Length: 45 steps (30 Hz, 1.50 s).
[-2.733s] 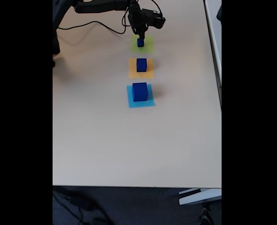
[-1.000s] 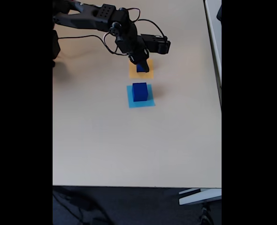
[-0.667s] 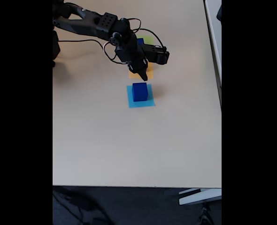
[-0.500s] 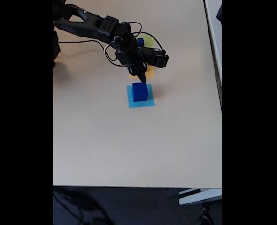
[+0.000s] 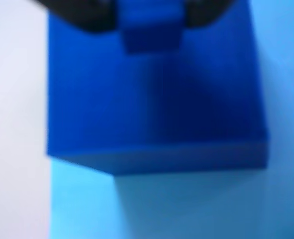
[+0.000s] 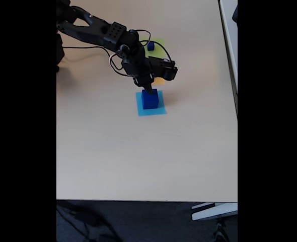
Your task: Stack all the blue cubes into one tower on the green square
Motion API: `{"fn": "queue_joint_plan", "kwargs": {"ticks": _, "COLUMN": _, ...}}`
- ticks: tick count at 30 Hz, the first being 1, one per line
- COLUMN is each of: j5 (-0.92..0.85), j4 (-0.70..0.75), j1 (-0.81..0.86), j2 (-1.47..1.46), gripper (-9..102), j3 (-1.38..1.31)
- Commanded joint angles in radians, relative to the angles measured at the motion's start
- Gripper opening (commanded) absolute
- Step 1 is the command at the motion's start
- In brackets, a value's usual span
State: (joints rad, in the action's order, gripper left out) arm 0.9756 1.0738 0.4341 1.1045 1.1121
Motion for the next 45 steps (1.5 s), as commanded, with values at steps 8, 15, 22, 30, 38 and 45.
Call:
{"fn": "queue_joint_plan", "kwargs": {"ticks": 8, "j5": -0.005, "j4": -0.029, "j1": 0.011, "j2": -0.008, "gripper": 0, "j3": -0.012}}
{"fn": "queue_joint_plan", "kwargs": {"ticks": 15, "j5": -0.003, "j4": -0.035, "j1": 0.008, "j2": -0.012, "gripper": 0, "j3": -0.015}}
{"fn": "queue_joint_plan", "kwargs": {"ticks": 22, "j5": -0.014, "j4": -0.038, "j1": 0.005, "j2": -0.012, "gripper": 3, "j3": -0.018}}
{"fn": "queue_joint_plan", "kwargs": {"ticks": 30, "j5": -0.018, "j4": -0.038, "j1": 0.003, "j2": -0.012, "gripper": 6, "j3": -0.018}}
{"fn": "queue_joint_plan", "kwargs": {"ticks": 38, "j5": -0.017, "j4": -0.038, "j1": 0.003, "j2": -0.012, "gripper": 8, "j3": -0.017}}
{"fn": "queue_joint_plan", "kwargs": {"ticks": 45, "j5": -0.017, "j4": -0.038, "j1": 0.000, "j2": -0.011, "gripper": 11, "j3": -0.017}}
